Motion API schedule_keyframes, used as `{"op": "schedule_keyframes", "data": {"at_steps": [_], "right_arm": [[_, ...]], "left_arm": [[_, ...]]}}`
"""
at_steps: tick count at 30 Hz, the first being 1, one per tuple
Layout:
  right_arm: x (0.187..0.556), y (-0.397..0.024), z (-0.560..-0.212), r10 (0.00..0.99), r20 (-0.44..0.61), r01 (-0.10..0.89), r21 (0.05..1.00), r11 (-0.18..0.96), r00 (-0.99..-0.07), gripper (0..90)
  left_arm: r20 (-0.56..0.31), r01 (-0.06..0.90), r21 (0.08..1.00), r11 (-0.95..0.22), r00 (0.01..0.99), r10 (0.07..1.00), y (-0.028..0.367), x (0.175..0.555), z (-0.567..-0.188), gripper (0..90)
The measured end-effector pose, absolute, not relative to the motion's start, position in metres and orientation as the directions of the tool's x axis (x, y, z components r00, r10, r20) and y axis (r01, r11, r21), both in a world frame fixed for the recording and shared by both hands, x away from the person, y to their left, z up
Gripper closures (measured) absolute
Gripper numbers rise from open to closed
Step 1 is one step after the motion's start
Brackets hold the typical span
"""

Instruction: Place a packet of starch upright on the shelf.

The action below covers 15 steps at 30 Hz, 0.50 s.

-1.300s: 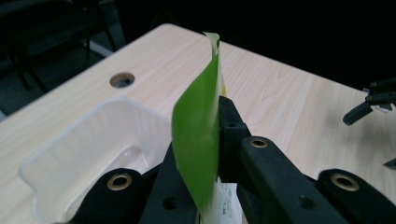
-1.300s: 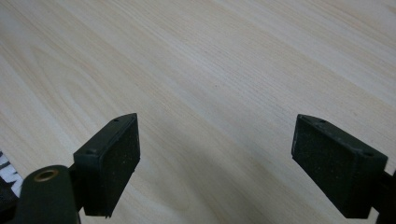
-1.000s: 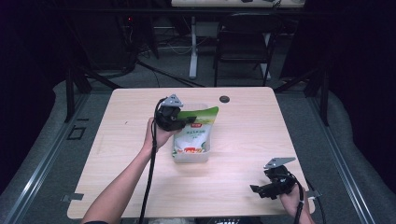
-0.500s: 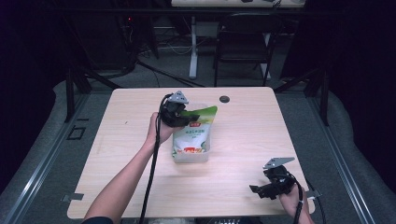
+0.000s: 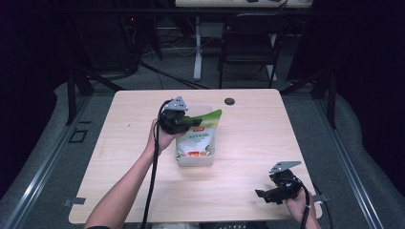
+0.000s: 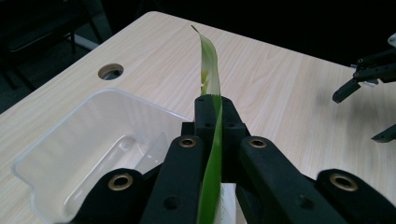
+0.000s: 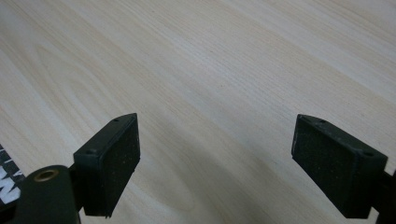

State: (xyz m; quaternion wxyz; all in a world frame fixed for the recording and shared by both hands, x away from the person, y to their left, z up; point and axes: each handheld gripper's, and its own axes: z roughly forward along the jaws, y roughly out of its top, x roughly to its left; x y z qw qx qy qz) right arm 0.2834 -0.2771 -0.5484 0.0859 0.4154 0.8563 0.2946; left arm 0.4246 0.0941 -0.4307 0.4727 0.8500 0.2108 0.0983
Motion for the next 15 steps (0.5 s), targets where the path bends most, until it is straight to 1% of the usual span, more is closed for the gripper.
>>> {"op": "schedule_keyframes", "data": {"at_steps": [15], "right_arm": [[0.279, -0.281, -0.5482, 0.776, 0.096, 0.67, 0.578, 0.467, -0.623, 14.9]], "left_arm": [[-0.03, 0.236, 0.876, -0.42, 0.897, 0.441, 0.1044, 0.4208, -0.4353, 89.7]]}}
